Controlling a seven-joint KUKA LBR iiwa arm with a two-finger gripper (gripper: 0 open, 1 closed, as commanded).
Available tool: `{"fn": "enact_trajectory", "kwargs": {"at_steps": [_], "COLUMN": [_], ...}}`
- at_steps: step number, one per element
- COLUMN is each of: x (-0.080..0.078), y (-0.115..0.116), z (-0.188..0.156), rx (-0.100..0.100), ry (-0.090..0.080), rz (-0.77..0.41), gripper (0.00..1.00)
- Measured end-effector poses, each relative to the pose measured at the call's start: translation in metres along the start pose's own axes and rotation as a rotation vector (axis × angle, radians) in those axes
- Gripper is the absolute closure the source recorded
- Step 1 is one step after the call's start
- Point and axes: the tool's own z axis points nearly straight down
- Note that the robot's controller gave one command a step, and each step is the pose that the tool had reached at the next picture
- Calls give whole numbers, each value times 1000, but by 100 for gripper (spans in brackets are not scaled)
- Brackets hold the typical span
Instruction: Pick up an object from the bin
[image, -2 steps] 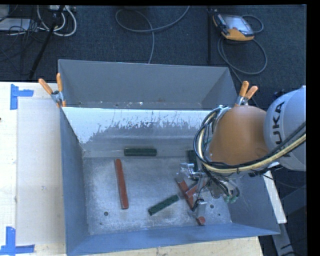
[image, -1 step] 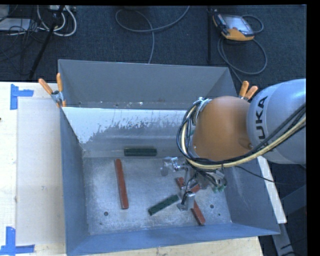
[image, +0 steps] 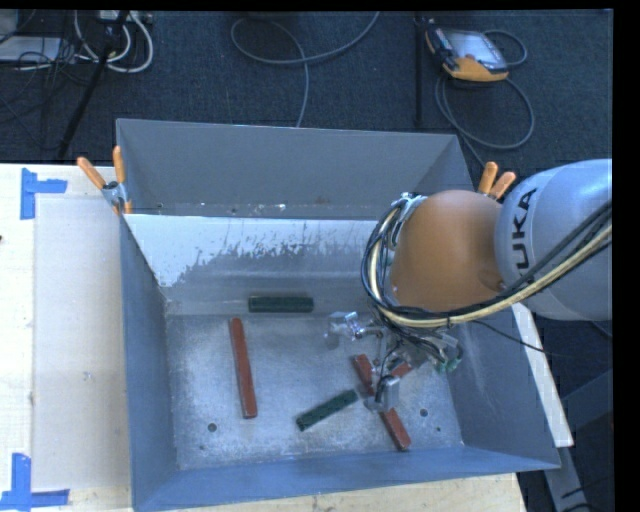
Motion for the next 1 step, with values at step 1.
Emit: {"fn": "enact_trajectory", "kwargs": {"at_steps": [1], "x": [-1], "y": [15], "z": [69], "rx": [-2], "ry": [4], "rz": [-110], "gripper": [0]}}
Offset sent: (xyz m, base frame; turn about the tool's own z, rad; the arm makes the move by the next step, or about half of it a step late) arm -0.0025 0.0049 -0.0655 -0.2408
